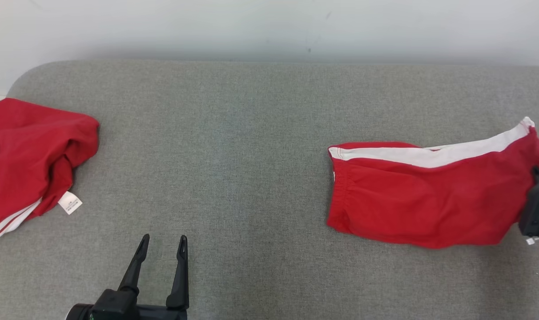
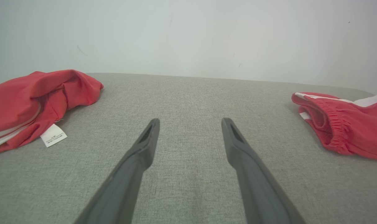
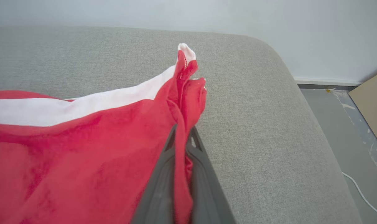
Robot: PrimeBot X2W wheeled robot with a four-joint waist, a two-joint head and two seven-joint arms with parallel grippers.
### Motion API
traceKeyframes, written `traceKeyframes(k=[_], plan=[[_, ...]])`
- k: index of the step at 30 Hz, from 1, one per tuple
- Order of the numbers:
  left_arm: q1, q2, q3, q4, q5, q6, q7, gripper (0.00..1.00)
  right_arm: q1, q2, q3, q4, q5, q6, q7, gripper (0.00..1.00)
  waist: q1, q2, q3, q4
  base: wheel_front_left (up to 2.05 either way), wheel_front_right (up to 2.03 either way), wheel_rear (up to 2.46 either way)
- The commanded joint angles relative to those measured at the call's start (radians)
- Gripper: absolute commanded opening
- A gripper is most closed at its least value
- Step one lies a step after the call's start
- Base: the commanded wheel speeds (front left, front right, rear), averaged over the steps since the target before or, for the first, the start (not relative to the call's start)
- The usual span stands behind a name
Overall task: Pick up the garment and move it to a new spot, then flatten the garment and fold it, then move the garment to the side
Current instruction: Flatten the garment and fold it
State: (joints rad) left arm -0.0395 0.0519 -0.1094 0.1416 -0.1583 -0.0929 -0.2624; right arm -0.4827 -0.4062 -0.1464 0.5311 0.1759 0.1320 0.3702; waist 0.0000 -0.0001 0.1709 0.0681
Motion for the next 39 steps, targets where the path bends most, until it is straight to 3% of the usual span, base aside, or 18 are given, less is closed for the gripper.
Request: traceKeyframes(k=[1,10,16,28,37,38,39], plan=[[0.017,-0.002,0.003,0.004,-0.002,0.0,-0.004,1.0,0.021,0.014,0.016,-0.041,-0.011,-0.002,0.013,0.0,0.0,0.0001,-0.011,-0.002,0.0,0.0,0.0],[0.025,-0.002,-0.009,0.012,-0.015,0.003,-0.004,1.0,0.04,0.058,0.134,-0.183,0.01,-0.002,0.082,0.0,0.0,0.0001,-0.042,0.005,0.0,0.0,0.0],[0.038,-0.002,-0.012,0.011,-0.021,0.006,-0.004,1.0,0.015,0.087,0.258,-0.196,0.054,-0.002,0.11,0.0,0.0,0.0001,-0.062,0.02,0.0,0.0,0.0],[0.055,-0.002,-0.031,0.01,-0.04,0.012,-0.004,1.0,-0.062,0.213,0.431,-0.023,0.1,-0.002,0.075,0.0,0.0,0.0001,-0.068,0.076,0.0,0.0,0.0],[0.062,-0.002,-0.037,0.005,-0.05,0.02,-0.004,1.0,-0.106,0.239,0.505,0.104,0.125,-0.002,0.014,0.0,0.0,0.0001,-0.064,0.109,0.0,0.0,0.0],[0.063,-0.002,-0.037,0.005,-0.051,0.02,-0.004,1.0,-0.111,0.238,0.514,0.113,0.13,-0.002,0.008,0.33,0.0,0.0001,-0.065,0.11,0.0,0.0,0.0],[0.064,-0.002,-0.038,0.005,-0.051,0.02,-0.004,1.0,-0.114,0.236,0.521,0.119,0.137,-0.002,0.002,0.48,0.0,0.0001,-0.066,0.11,0.0,0.0,0.0]])
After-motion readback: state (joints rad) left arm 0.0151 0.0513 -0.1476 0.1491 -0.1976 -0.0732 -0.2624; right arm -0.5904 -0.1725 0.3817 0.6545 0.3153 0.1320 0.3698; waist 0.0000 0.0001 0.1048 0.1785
